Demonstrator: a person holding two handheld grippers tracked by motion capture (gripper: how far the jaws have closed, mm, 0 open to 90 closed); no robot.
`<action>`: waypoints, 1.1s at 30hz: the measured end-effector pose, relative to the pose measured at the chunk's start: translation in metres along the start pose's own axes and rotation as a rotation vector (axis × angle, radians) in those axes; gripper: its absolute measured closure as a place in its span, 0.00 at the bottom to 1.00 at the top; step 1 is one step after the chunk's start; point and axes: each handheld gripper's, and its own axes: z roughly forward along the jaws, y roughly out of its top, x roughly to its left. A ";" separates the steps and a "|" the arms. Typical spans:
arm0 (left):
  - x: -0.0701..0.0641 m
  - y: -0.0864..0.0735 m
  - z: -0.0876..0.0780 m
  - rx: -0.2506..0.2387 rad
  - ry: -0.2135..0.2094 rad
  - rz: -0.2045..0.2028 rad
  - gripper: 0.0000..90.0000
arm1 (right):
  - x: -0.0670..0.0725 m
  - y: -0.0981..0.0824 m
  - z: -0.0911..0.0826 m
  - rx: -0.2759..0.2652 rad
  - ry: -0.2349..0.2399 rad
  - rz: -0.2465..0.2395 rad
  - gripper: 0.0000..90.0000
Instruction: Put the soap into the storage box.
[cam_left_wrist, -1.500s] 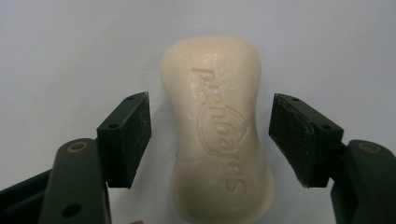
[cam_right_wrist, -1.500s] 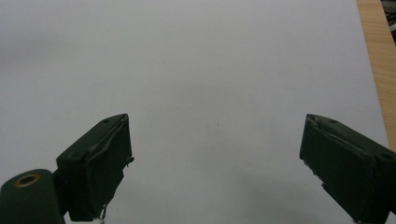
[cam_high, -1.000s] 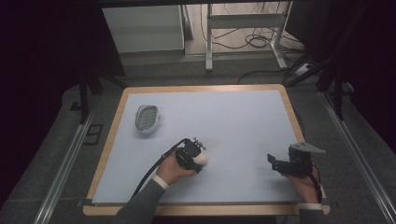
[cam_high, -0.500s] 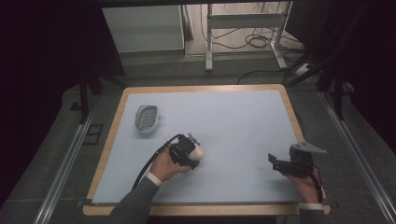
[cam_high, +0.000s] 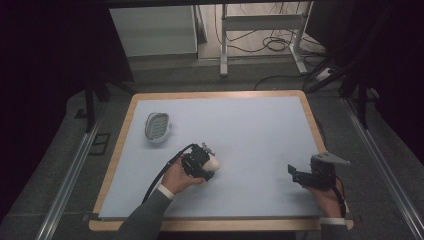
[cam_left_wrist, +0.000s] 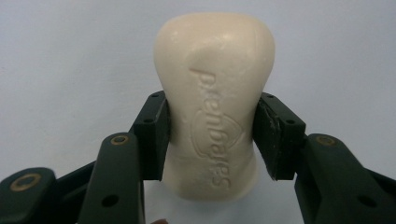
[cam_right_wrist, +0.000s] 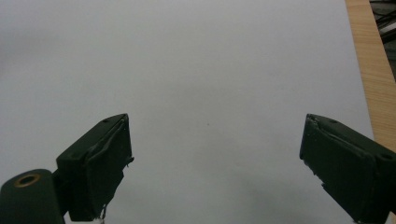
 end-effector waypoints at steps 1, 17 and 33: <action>-0.001 0.000 0.002 0.007 0.003 0.005 0.55 | 0.000 0.000 0.000 0.000 0.000 -0.001 0.10; -0.005 0.003 0.015 0.078 -0.020 0.036 0.49 | -0.001 0.000 0.000 0.001 -0.005 -0.002 0.10; 0.003 0.005 -0.008 0.039 -0.032 0.050 0.55 | -0.004 -0.001 -0.001 -0.002 -0.012 0.010 0.10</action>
